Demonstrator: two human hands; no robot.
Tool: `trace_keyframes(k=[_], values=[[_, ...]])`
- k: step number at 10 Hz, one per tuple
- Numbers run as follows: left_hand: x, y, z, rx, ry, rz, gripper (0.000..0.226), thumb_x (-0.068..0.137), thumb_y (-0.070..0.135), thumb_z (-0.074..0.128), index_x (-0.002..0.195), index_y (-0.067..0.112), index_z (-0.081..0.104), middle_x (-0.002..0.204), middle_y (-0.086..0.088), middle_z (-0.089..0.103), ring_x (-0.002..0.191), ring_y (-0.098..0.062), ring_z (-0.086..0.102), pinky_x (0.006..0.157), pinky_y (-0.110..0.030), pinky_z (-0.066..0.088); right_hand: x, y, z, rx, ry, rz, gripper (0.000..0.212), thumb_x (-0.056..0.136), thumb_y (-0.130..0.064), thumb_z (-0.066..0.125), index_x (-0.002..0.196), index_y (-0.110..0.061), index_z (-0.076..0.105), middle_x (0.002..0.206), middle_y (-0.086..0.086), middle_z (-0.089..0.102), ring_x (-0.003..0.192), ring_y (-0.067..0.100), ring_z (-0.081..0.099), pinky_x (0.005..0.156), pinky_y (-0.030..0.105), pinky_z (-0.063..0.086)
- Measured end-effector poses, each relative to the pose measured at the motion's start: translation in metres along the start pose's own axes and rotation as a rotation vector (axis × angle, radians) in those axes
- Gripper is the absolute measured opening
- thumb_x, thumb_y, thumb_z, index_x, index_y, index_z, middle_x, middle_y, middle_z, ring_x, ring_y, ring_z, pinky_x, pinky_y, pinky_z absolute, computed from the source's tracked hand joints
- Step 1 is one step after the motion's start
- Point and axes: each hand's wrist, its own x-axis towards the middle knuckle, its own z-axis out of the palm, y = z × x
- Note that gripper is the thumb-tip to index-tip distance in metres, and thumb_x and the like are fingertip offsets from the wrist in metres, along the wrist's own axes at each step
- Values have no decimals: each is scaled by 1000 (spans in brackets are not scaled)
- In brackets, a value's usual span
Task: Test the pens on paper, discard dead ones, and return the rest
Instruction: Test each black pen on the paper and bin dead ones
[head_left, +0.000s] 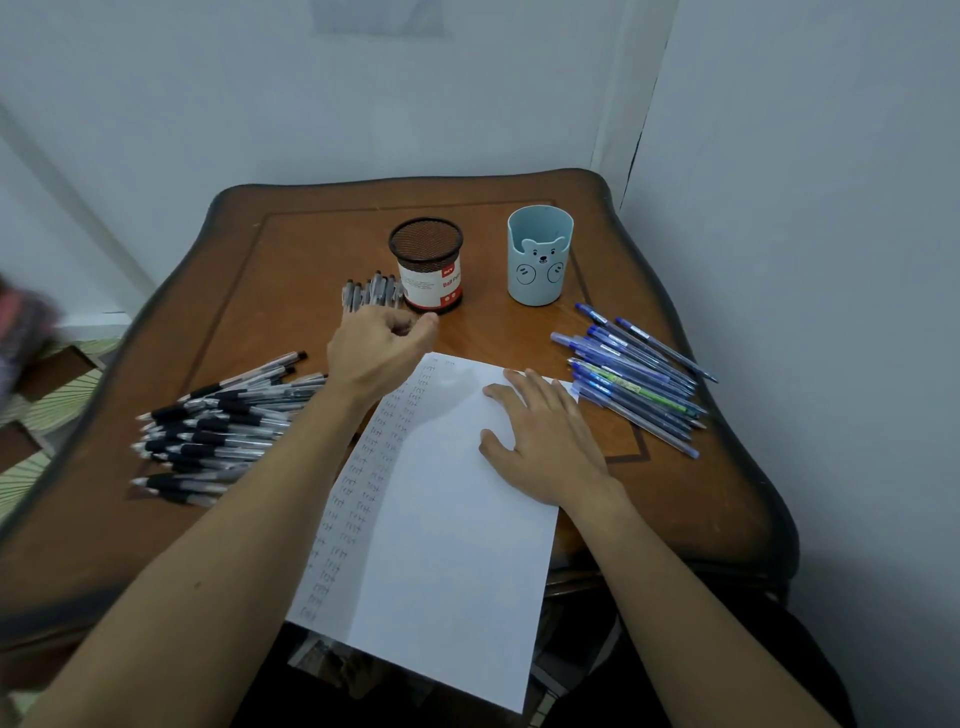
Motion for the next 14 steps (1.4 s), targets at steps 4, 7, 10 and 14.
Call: trace_keyframes(k=[4,7,10,14], values=[[10,3,21,-757,181,-186,33,104,8,44,113,21,73,81,-1,64,61,-15,57,57,-27,49,1,0,1,-8,4,1,63,91,-58,33,148,-31,36,163,-2,25,152,18,11,123,42,5],[17,-2,35,-670,74,-198,45,105,42,48,94,5,71,83,-13,76,72,-20,71,74,-34,61,2,1,2,-8,-5,-12,61,95,-57,39,149,-31,34,164,-2,22,153,18,8,124,44,5],[24,-1,47,-530,12,-131,17,85,6,78,96,4,65,91,-17,71,71,-15,72,65,-22,58,2,2,2,11,16,-16,60,95,-57,45,148,-32,35,164,-3,22,153,18,8,123,43,5],[31,-17,54,-356,88,-84,18,58,-7,52,60,-10,34,55,-28,37,54,-24,35,55,-35,35,3,1,2,23,23,-16,60,94,-56,46,148,-31,36,164,-3,23,152,17,9,123,43,5]])
